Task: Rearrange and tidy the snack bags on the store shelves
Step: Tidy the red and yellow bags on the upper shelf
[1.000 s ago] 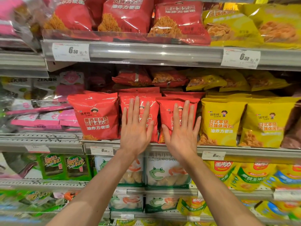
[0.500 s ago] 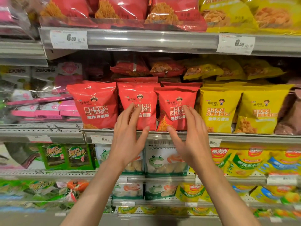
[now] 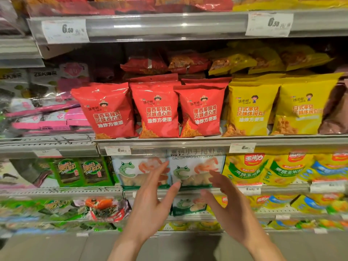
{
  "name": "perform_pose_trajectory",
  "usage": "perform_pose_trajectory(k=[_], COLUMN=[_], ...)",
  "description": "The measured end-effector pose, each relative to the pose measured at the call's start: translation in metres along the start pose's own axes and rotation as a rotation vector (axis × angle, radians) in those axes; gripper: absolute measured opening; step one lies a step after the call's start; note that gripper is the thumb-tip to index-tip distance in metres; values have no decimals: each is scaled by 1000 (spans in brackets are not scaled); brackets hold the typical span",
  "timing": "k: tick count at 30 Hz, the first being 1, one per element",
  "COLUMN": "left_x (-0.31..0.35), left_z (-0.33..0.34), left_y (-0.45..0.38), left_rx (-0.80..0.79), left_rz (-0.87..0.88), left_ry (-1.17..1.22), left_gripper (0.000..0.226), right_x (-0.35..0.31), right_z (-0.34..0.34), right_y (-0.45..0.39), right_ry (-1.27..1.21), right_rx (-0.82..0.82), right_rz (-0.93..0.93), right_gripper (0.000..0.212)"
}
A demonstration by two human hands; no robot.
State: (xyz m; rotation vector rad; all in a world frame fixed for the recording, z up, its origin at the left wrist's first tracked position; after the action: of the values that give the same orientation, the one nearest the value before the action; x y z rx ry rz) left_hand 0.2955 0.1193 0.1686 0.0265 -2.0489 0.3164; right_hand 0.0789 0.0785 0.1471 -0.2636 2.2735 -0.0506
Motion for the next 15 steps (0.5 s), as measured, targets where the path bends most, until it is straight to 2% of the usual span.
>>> perform_pose_trajectory(k=[2,4,9,15], left_x=[2,7,32,85], left_z=[13,30,75,108], left_y=[8,14,19,9], left_rx=[-1,-5,36,134], left_rz=[-24,-62,-101,-33], left_ry=[-11,-7,-8,13], left_gripper=[54,52,57,52], right_x=[16,34,64,82], right_z=[0,-6,-50,-106], right_y=[7,14,19,-3], right_ry=[-8,6,39,24], right_rx=[-22,-19,-77,-86], right_rz=[16,15,49,22], right_gripper=[39,59,69,50])
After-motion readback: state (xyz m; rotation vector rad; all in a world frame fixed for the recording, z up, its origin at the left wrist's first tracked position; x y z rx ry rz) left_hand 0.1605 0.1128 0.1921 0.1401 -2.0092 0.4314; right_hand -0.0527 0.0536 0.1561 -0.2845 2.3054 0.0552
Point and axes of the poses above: each hand's wrist, its own y-axis away from the middle knuckle, its own z-axis out of the palm, x = y × z, the point moved 8 cm from there along -y, towards the middle knuckle, and after that the axes turned 9 degrees about y, right-handed, at the moved point
